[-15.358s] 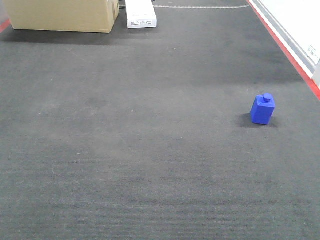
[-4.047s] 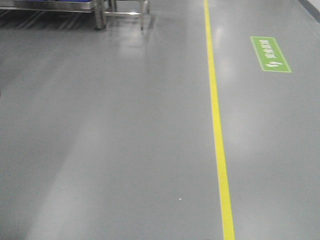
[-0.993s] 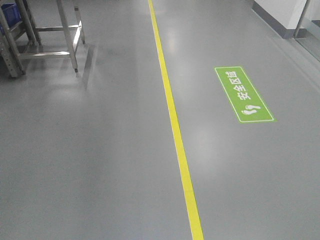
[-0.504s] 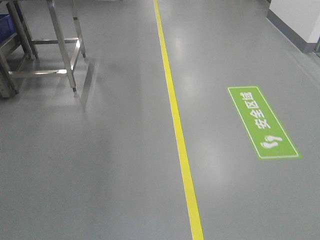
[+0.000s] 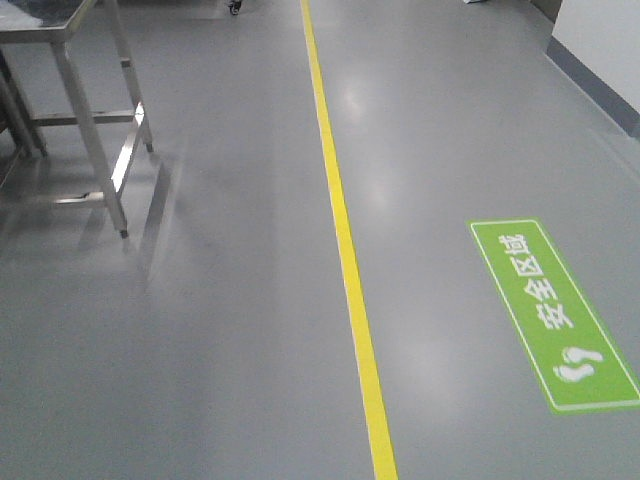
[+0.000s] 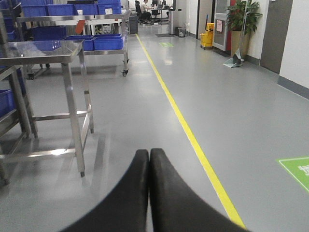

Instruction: Pour parts from conveyor to right shelf

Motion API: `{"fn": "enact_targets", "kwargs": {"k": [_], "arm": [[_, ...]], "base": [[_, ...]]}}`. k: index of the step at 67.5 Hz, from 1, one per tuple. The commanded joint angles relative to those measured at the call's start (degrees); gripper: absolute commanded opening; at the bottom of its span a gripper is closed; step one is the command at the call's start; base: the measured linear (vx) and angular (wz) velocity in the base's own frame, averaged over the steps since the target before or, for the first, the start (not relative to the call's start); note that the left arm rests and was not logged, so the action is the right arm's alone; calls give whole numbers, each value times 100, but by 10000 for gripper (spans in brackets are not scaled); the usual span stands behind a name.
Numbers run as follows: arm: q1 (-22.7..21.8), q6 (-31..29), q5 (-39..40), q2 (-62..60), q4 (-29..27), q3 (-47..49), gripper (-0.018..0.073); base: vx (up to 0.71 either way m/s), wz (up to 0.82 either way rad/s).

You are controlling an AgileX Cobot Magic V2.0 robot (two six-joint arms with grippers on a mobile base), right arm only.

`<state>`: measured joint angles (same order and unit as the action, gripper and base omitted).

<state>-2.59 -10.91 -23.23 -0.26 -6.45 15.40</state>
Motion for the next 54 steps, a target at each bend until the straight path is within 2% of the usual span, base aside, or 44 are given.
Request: {"fn": "enact_targets", "kwargs": {"k": [1, 26, 54], "arm": [[-29, -47, 429, 79, 6, 157, -6], [-29, -47, 424, 79, 6, 157, -6], [-29, -47, 426, 79, 6, 157, -6]], "base": [[76, -8], [75, -5], [74, 10]]}}
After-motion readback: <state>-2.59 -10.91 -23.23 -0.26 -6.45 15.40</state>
